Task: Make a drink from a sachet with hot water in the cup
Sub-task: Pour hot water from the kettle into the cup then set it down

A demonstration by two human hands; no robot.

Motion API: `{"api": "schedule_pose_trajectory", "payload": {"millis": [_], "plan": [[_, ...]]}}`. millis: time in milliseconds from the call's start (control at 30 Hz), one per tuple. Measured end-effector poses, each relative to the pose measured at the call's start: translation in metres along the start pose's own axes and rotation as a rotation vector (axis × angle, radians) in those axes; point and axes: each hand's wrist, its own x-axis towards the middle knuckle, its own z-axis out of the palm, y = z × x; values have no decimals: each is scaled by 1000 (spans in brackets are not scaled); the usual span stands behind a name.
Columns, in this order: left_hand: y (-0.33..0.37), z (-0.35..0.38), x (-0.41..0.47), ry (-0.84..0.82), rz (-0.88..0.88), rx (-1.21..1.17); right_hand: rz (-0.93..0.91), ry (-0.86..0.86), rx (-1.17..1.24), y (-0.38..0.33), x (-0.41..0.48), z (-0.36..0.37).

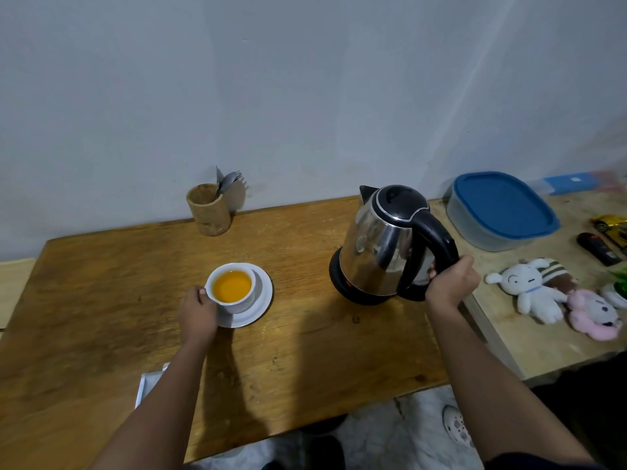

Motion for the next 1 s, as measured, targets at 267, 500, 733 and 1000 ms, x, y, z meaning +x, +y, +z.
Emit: {"api": "schedule_pose_trajectory", "payload": {"millis": [267, 500, 733, 1000], "plan": [[-9, 2, 5, -15, 35, -19, 20, -12, -54, 23, 3, 8], [-6, 1, 3, -26, 43, -1, 55, -11, -59, 21, 9, 8], [-3, 0, 3, -39, 26, 15, 48, -81, -60, 11, 12, 4], [2, 1, 4, -45, -25, 65, 14, -85, -236, 15, 18, -3]]}}
